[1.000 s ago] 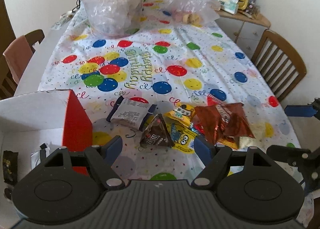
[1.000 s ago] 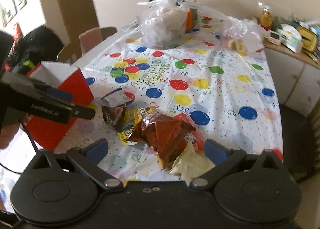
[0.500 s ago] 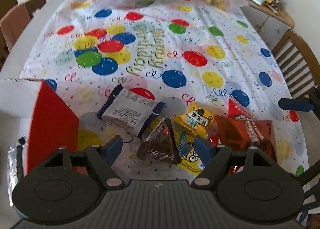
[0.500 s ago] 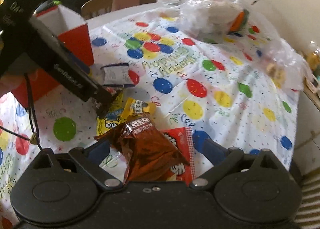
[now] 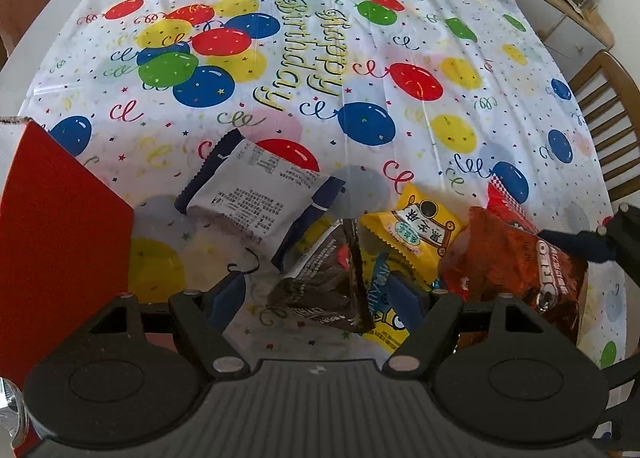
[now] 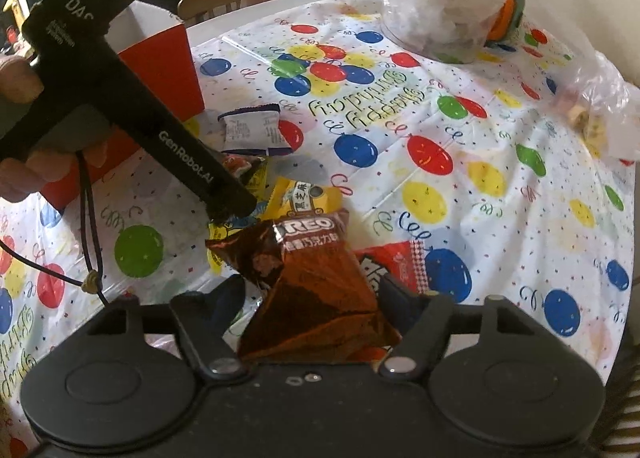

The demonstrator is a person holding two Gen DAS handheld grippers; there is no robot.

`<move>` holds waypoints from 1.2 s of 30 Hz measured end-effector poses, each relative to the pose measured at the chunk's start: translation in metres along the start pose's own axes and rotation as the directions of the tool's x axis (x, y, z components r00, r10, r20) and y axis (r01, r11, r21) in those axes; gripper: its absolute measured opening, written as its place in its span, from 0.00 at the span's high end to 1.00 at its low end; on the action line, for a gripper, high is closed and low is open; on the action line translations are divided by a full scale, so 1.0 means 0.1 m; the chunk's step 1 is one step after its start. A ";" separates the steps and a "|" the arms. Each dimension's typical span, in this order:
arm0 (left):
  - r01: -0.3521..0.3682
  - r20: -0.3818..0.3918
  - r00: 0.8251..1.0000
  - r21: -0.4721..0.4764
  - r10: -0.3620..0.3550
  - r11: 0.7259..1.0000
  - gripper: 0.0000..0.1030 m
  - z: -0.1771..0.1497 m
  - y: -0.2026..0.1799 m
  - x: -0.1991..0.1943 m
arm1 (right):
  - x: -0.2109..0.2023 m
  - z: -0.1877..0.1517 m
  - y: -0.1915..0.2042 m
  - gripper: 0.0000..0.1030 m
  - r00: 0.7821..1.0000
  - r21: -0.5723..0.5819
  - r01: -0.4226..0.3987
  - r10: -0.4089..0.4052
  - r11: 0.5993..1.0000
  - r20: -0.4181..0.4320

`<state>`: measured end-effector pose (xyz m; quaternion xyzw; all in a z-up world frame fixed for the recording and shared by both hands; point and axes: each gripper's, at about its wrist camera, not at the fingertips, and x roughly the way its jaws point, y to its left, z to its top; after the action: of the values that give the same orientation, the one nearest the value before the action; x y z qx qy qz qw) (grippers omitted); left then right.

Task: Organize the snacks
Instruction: 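Grasp the brown Oreo packet with the right gripper while the left grasps the dark chocolate packet, then carry both held packets over into the red box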

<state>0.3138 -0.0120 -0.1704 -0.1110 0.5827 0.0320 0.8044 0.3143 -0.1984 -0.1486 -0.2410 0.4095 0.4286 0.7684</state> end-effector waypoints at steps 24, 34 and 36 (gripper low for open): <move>0.001 0.063 0.998 -0.047 0.002 0.999 0.59 -0.31 0.09 -0.36 | -0.41 -0.13 0.26 0.48 0.995 0.125 0.018 -0.031 0.992 0.097; 0.013 0.139 0.990 -0.053 -0.006 0.999 0.59 -0.57 0.12 -0.87 | -0.81 -0.13 0.46 0.48 0.986 0.164 0.030 -0.056 0.986 0.155; 0.007 0.153 0.988 -0.054 0.001 0.999 0.59 -0.61 0.12 -0.97 | -0.89 -0.13 0.50 0.48 0.984 0.170 0.022 -0.051 0.985 0.169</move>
<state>0.2236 -0.0056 -0.0982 -0.1310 0.5180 0.0550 0.8435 0.2401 -0.2227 -0.0823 -0.1449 0.3712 0.3977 0.8265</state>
